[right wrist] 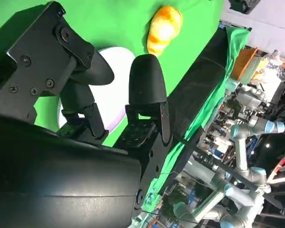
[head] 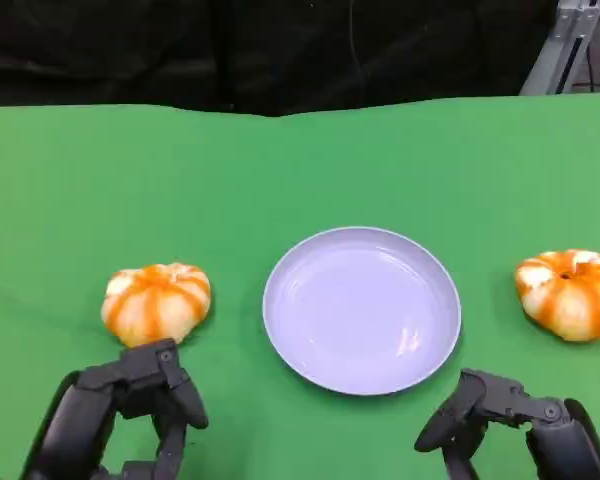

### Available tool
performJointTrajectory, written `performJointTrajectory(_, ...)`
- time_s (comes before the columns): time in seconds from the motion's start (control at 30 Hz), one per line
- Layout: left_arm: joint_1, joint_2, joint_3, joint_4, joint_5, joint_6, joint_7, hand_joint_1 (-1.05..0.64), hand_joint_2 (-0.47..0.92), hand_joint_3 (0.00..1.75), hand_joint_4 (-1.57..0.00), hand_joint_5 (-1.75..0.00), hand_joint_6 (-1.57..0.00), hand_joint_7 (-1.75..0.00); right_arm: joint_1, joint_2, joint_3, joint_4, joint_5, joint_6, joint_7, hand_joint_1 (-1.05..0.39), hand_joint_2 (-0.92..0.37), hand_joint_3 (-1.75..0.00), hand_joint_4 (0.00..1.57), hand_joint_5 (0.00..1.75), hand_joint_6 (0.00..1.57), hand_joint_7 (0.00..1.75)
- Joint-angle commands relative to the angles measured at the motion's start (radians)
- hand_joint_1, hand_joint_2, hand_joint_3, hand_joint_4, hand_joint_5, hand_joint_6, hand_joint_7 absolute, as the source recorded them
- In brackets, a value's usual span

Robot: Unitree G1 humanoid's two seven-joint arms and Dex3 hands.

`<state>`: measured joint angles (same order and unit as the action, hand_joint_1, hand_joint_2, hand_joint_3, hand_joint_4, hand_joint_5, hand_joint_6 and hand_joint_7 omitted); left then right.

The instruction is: Grasp the bread from the table and place it into the plate.

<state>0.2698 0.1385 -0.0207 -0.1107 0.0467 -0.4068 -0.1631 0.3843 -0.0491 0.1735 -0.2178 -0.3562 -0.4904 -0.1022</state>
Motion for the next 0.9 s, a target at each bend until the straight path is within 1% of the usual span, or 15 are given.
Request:
performJointTrajectory(0.03, -0.023, 0.029, 0.007, -0.054, 0.038, 0.110, 0.002, -0.01, 0.47, 1.07, -0.66, -1.38, -0.59, -0.99, -0.002, -0.003, -0.002, 0.001, 0.006, -0.008, -0.009, 0.07, -0.22, -1.43, 0.86, 1.50, 0.89, 1.25)
performJointTrajectory(0.07, -0.025, 0.032, 0.006, -0.066, 0.048, 0.133, 0.003, -0.03, 0.51, 0.99, -0.63, -1.33, -0.56, -0.87, -0.002, -0.003, -0.002, 0.001, 0.007, -0.008, -0.009, 0.07, -0.22, -1.43, 0.86, 1.51, 0.89, 1.25)
performJointTrajectory(0.1, -0.025, 0.039, 0.004, -0.089, 0.077, 0.165, 0.007, -0.04, 0.53, 0.94, -0.62, -1.30, -0.56, -0.79, -0.001, -0.004, -0.003, 0.001, 0.008, -0.008, -0.008, 0.07, -0.22, -1.43, 0.86, 1.51, 0.89, 1.25)
performJointTrajectory(0.13, -0.025, 0.045, 0.002, -0.112, 0.104, 0.194, 0.010, -0.09, 0.60, 0.75, -0.54, -1.16, -0.51, -0.64, 0.000, -0.005, -0.004, 0.001, 0.008, -0.010, -0.009, 0.07, -0.22, -1.43, 0.86, 1.51, 0.89, 1.25)
performJointTrajectory(0.2, -0.025, 0.057, -0.001, -0.157, 0.157, 0.248, 0.013, -0.13, 0.72, 0.47, -0.49, -1.01, -0.51, -0.46, 0.000, -0.008, -0.006, 0.002, 0.007, -0.015, -0.011, 0.07, -0.22, -1.44, 0.86, 1.51, 0.89, 1.25)
performJointTrajectory(0.23, -0.028, 0.067, -0.002, -0.176, 0.186, 0.267, 0.010, -0.16, 0.81, 0.28, -0.45, -0.90, -0.50, -0.36, 0.000, -0.009, -0.006, 0.003, 0.007, -0.016, -0.010, 0.07, -0.22, -1.44, 0.86, 1.51, 0.89, 1.25)
performJointTrajectory(0.27, -0.033, 0.079, -0.001, -0.196, 0.213, 0.292, 0.003, -0.18, 0.85, 0.19, -0.42, -0.83, -0.50, -0.29, 0.001, -0.009, -0.006, 0.002, 0.008, -0.015, -0.009, 0.06, -0.22, -1.44, 0.86, 1.51, 0.89, 1.25)
performJointTrajectory(0.33, -0.052, 0.106, -0.001, -0.223, 0.265, 0.339, -0.008, -0.24, 0.89, 0.06, -0.37, -0.69, -0.46, -0.16, 0.003, -0.008, -0.004, -0.002, 0.011, -0.010, -0.006, 0.06, -0.22, -1.44, 0.85, 1.52, 0.88, 1.25)
performJointTrajectory(0.4, -0.076, 0.134, -0.007, -0.232, 0.334, 0.369, -0.002, -0.30, 0.90, 0.02, -0.35, -0.60, -0.44, -0.10, 0.001, -0.007, -0.004, -0.001, 0.010, -0.011, -0.007, 0.06, -0.22, -1.44, 0.85, 1.52, 0.88, 1.26)
performJointTrajectory(0.43, -0.085, 0.144, -0.011, -0.232, 0.362, 0.378, 0.003, -0.36, 0.90, 0.01, -0.37, -0.52, -0.43, -0.06, 0.000, -0.007, -0.004, 0.001, 0.010, -0.012, -0.008, 0.05, -0.22, -1.44, 0.85, 1.53, 0.88, 1.26)
performJointTrajectory(0.47, -0.105, 0.166, -0.018, -0.224, 0.408, 0.395, 0.000, -0.38, 0.89, 0.00, -0.38, -0.48, -0.43, -0.05, -0.003, -0.007, -0.004, 0.006, 0.008, -0.013, -0.010, 0.05, -0.22, -1.44, 0.85, 1.53, 0.88, 1.26)
performJointTrajectory(0.53, -0.143, 0.204, -0.034, -0.208, 0.488, 0.428, -0.009, -0.47, 0.90, 0.00, -0.31, -0.38, -0.35, -0.01, -0.008, -0.005, -0.003, 0.012, 0.005, -0.013, -0.012, 0.05, -0.22, -1.44, 0.85, 1.52, 0.88, 1.26)
performJointTrajectory(0.63, -0.192, 0.242, -0.065, -0.180, 0.588, 0.461, -0.013, -0.53, 0.90, 0.00, -0.25, -0.29, -0.30, 0.00, -0.009, -0.002, 0.001, 0.009, 0.003, -0.007, -0.012, 0.06, -0.22, -1.44, 0.86, 1.52, 0.88, 1.26)
performJointTrajectory(0.77, -0.275, 0.269, -0.134, -0.094, 0.726, 0.485, 0.013, -0.55, 0.87, 0.00, -0.18, -0.25, -0.26, 0.00, -0.005, -0.003, 0.003, 0.007, 0.007, -0.010, -0.011, 0.06, -0.22, -1.43, 0.86, 1.52, 0.88, 1.26)
performJointTrajectory(0.9, -0.359, 0.259, -0.195, 0.015, 0.824, 0.523, 0.028, -0.60, 0.88, 0.00, -0.17, -0.26, -0.26, 0.00, -0.001, -0.003, 0.004, 0.000, 0.001, -0.007, -0.012, 0.07, -0.22, -1.43, 0.86, 1.52, 0.88, 1.26)
